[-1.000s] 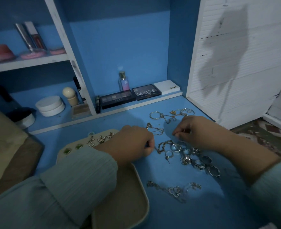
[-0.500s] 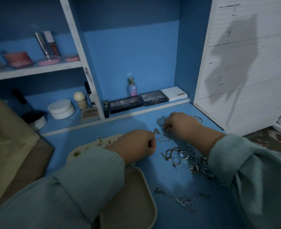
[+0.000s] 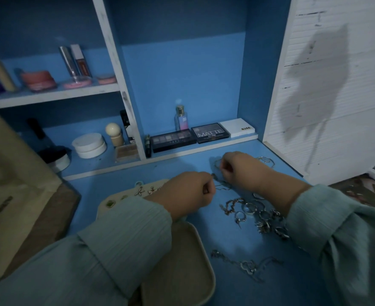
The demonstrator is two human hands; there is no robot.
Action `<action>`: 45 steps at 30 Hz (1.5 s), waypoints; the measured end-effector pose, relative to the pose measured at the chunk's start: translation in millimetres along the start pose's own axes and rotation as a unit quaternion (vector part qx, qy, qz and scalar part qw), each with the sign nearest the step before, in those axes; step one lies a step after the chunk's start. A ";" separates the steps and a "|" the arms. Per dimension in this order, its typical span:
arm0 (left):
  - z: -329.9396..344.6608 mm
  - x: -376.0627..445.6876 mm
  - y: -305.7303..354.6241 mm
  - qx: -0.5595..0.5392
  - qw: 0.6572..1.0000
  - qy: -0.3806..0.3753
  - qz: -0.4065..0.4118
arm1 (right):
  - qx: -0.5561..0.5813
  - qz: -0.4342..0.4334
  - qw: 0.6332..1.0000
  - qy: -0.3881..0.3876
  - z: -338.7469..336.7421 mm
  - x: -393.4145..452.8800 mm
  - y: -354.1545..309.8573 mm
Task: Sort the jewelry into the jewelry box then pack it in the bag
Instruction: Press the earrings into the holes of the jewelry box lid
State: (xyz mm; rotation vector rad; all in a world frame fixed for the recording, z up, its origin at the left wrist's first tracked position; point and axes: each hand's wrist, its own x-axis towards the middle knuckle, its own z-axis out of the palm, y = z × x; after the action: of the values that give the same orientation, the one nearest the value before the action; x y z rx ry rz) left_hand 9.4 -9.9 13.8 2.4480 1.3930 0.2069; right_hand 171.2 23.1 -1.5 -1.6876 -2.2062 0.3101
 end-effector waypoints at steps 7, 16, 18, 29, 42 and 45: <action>-18.6 -26.0 -15.9 -0.067 0.996 0.056 -0.036 | 0.188 0.009 0.982 -0.025 -10.8 -10.5 -35.8; -35.3 -81.7 -51.3 -0.239 0.952 0.120 -0.151 | 0.129 -0.038 0.986 -0.098 11.0 -6.9 -87.4; -37.3 -94.2 -58.1 -0.270 0.936 0.152 -0.165 | 0.123 -0.041 0.986 -0.108 17.9 -4.3 -94.3; -28.7 -132.5 -93.1 -0.435 0.832 0.286 -0.192 | 0.070 -0.044 0.987 -0.137 44.0 11.0 -127.9; -10.9 -135.9 -102.1 -0.365 0.875 0.276 -0.157 | 0.146 -0.081 0.978 -0.121 57.0 29.0 -141.9; -10.5 -137.6 -102.7 -0.337 0.892 0.263 -0.150 | 0.171 -0.066 0.976 -0.118 57.7 31.5 -145.1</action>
State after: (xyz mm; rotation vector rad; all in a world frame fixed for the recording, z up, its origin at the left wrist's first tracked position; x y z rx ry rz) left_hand -147.6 -76.8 -7.2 1.6311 1.5297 1.1345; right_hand 12.2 16.4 4.4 -1.3706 -2.2529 0.8419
